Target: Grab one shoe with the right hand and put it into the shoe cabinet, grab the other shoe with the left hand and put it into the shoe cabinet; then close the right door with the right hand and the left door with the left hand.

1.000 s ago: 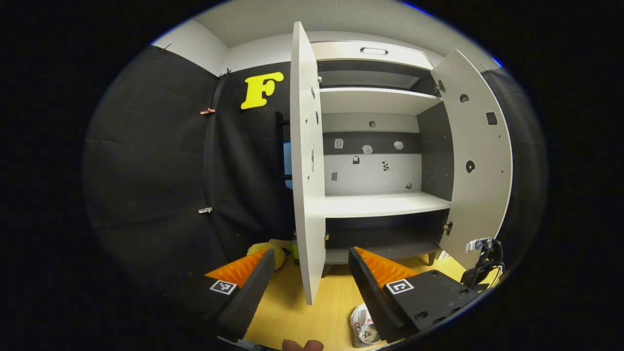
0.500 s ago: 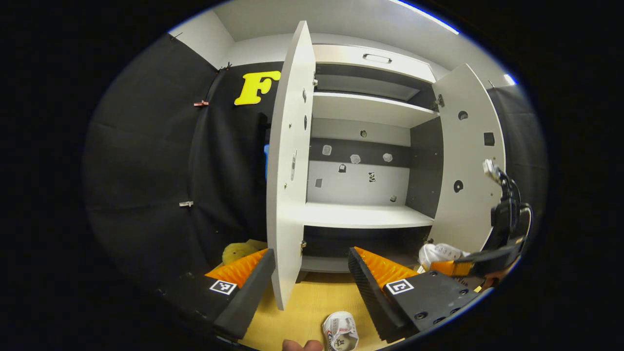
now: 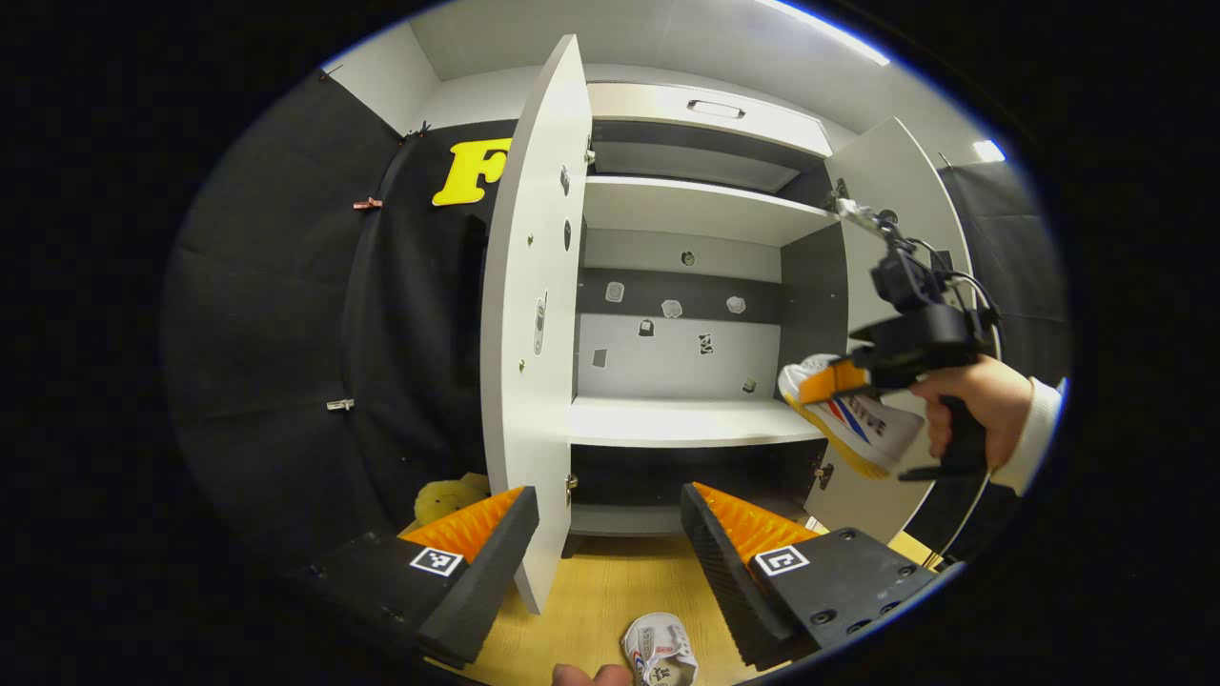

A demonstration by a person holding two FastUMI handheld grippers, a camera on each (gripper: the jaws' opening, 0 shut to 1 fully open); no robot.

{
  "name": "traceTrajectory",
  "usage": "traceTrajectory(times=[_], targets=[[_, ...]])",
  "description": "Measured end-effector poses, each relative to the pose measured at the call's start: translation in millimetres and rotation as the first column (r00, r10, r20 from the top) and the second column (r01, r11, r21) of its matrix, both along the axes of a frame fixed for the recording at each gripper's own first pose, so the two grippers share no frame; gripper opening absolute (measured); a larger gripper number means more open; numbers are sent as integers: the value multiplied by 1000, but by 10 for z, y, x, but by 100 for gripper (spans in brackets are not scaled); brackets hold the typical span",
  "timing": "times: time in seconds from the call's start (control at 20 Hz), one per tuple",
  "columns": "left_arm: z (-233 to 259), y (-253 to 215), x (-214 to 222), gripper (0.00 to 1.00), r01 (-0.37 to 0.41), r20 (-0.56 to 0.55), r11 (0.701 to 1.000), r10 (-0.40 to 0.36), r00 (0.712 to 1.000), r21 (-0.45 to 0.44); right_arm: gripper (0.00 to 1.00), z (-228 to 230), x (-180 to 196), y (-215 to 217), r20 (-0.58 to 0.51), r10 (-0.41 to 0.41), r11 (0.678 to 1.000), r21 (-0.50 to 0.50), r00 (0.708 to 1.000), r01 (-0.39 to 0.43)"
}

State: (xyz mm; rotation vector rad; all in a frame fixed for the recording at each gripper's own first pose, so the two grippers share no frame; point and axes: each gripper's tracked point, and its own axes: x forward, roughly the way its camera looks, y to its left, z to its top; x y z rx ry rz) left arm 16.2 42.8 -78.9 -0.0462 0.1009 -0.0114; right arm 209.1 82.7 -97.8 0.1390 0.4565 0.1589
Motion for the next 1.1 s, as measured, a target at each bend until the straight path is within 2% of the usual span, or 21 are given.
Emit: traceTrajectory(times=[0.25,0.65,0.85,1.1], targets=[[-46,-9,52,95,8,-10,1000,-8,1000,0,6,-126,975,-36,-16,-4,997,-82,1000,3],[-142,-8,108,95,-11,-33,1000,10,999,-18,6,-698,2127,49,-128,5,979,-202,992,-31],[-175,44,94,95,-42,-42,999,40,998,-26,6,-1004,2396,101,-193,-10,967,-252,981,-40],[-231,110,40,95,-67,-61,997,65,996,-34,6,-1310,2456,129,-244,-10,941,-329,970,-73]])
